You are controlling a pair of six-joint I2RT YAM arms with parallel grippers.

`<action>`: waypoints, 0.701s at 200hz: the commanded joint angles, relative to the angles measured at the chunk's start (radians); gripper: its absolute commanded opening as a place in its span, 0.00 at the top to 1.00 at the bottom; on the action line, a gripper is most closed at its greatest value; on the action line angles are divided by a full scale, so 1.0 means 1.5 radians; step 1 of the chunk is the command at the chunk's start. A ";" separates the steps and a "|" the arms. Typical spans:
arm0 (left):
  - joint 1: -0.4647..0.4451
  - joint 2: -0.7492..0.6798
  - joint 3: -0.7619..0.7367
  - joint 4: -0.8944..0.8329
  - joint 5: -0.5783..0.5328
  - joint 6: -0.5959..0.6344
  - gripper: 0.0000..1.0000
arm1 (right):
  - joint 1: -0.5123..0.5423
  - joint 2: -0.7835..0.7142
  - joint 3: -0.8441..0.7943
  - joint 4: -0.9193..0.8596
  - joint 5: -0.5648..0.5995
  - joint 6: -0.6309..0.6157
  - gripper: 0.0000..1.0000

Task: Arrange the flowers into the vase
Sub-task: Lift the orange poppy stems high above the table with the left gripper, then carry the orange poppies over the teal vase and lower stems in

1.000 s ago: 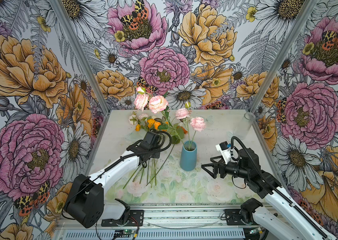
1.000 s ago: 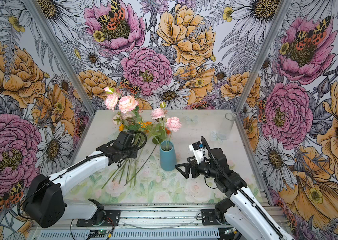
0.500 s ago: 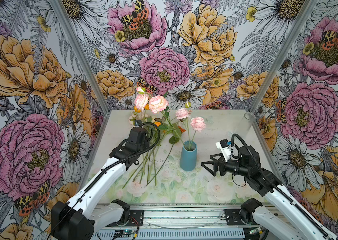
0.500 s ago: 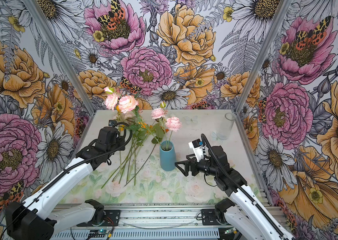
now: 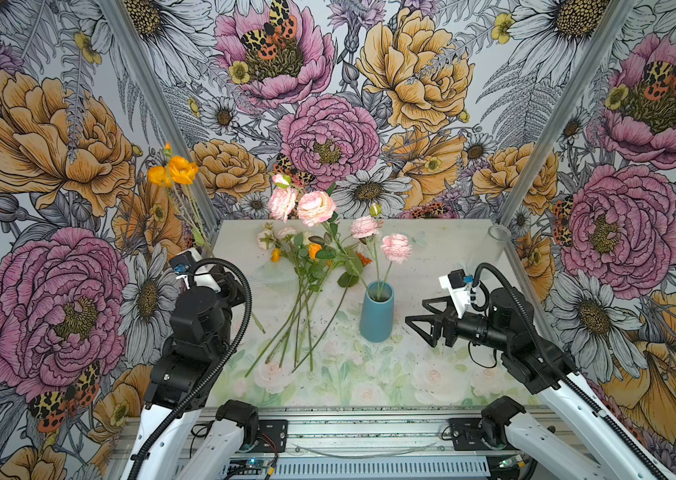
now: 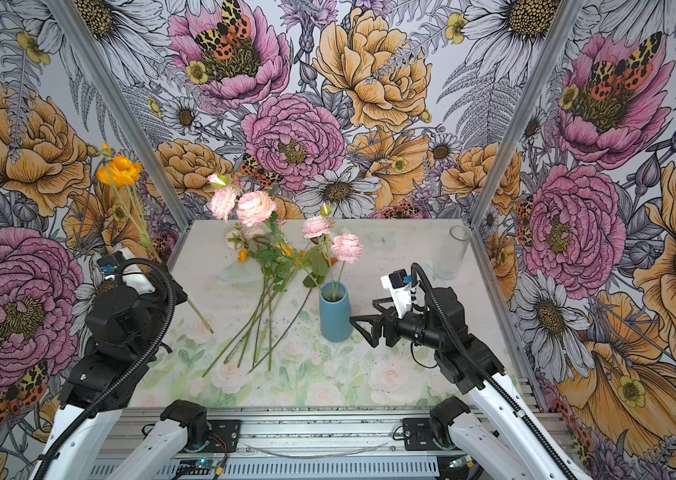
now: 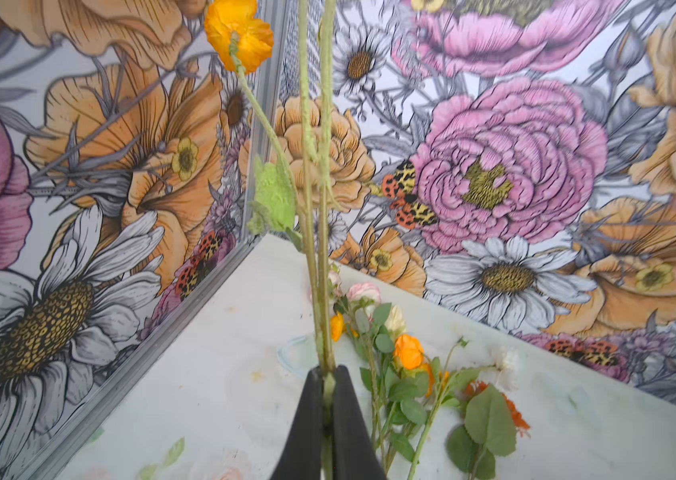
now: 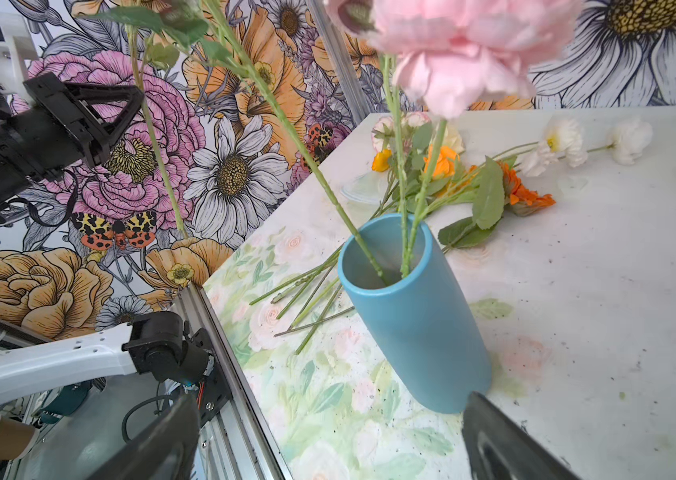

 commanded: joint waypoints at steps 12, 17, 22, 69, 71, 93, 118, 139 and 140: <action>-0.021 0.002 0.048 0.170 0.124 0.070 1.00 | 0.005 -0.002 0.038 0.017 -0.009 -0.019 0.01; -0.026 0.004 0.051 0.199 0.145 0.076 1.00 | 0.004 -0.001 0.038 0.017 -0.009 -0.019 0.01; -0.030 0.005 0.052 0.229 0.169 0.080 1.00 | 0.005 -0.001 0.038 0.018 -0.009 -0.019 0.01; -0.104 0.081 0.054 0.489 0.400 0.093 1.00 | 0.005 -0.016 0.019 0.018 -0.002 -0.015 0.01; -0.110 0.086 0.055 0.497 0.404 0.094 1.00 | 0.005 -0.016 0.018 0.018 -0.001 -0.015 0.01; -0.198 0.138 0.058 0.569 0.418 0.139 1.00 | 0.005 -0.022 0.008 0.019 0.001 -0.015 0.01; -0.301 0.203 0.048 0.647 0.414 0.216 1.00 | 0.005 -0.026 0.004 0.018 -0.001 -0.016 0.01; -0.350 0.257 0.028 0.724 0.417 0.246 1.00 | 0.004 -0.027 0.008 0.018 -0.002 -0.016 0.01; -0.351 0.260 0.027 0.727 0.418 0.247 1.00 | 0.004 -0.028 0.007 0.018 -0.002 -0.016 0.00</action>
